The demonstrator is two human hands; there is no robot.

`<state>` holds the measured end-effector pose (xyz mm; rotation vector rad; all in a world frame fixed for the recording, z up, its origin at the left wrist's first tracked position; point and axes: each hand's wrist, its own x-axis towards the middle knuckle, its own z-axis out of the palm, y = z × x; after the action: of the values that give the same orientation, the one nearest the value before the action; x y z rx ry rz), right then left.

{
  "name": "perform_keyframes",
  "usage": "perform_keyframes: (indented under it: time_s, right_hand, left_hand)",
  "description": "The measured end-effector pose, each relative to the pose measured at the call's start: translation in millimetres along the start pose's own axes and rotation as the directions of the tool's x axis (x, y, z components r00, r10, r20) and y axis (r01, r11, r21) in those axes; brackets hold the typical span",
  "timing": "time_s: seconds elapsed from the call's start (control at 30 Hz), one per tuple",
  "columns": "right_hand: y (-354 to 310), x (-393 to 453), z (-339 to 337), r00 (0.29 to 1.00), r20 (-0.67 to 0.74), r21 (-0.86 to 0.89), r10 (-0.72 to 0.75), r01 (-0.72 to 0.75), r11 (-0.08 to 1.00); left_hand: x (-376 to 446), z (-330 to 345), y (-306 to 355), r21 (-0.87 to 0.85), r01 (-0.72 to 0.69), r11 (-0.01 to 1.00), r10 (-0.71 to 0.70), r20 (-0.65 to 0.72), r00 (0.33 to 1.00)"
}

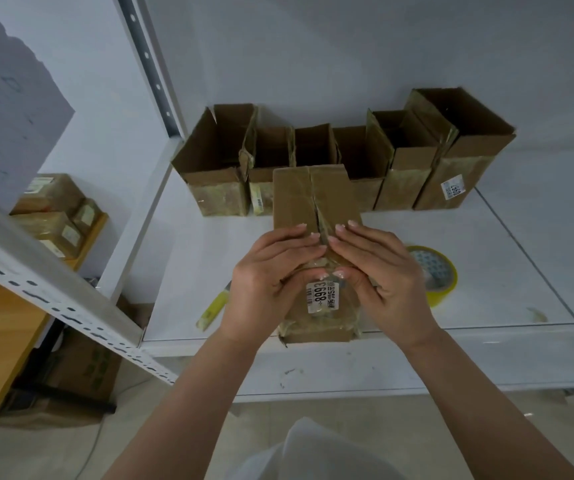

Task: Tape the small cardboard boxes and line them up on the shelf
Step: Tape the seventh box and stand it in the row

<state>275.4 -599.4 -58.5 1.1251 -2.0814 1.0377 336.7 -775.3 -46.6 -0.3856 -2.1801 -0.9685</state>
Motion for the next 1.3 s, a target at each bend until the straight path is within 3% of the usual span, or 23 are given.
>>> perform_keyframes:
  time_s: [0.17,0.43,0.6,0.67,0.77,0.93,1.2,1.3]
  right_hand:
    - [5.6,-1.0,-6.5,0.999,0.044,0.036,0.016,-0.018,0.999]
    - [0.5,-1.0,-3.2,0.998,0.013,0.058,0.063,-0.063,0.996]
    - [-5.4,-1.1,-12.4,0.982,0.05,0.204,0.183,-0.189,0.96]
    - [-5.5,-1.6,-14.5,0.975,0.01,0.224,0.223,-0.22,0.949]
    - [-3.7,-2.6,-15.2,0.963,0.0,0.241,0.271,-0.263,0.934]
    - [-2.3,-9.7,-12.0,0.943,0.007,0.232,0.333,-0.325,0.917]
    - [-8.3,-11.8,-14.0,0.864,0.047,0.339,0.502,-0.486,0.805]
    - [-4.9,-12.0,-21.4,0.816,-0.013,0.337,0.578,-0.541,0.771]
  left_hand:
    - [2.3,-13.3,-4.3,-0.053,-0.019,0.998,0.026,0.145,0.989]
    - [0.6,-13.0,-4.0,-0.046,0.011,0.999,-0.003,0.159,0.987]
    - [8.6,-26.3,5.5,-0.095,0.11,0.989,-0.086,0.23,0.969]
    - [16.2,-27.6,13.8,-0.038,0.152,0.988,-0.14,0.228,0.964]
    - [28.9,-23.4,24.1,0.209,0.088,0.974,-0.137,0.234,0.963]
    - [34.8,-10.0,25.0,0.466,-0.031,0.884,-0.218,0.47,0.856]
    - [29.0,-9.7,22.4,0.48,-0.091,0.873,-0.123,0.396,0.91]
    - [33.6,-24.7,19.1,0.445,0.036,0.895,-0.21,0.349,0.913]
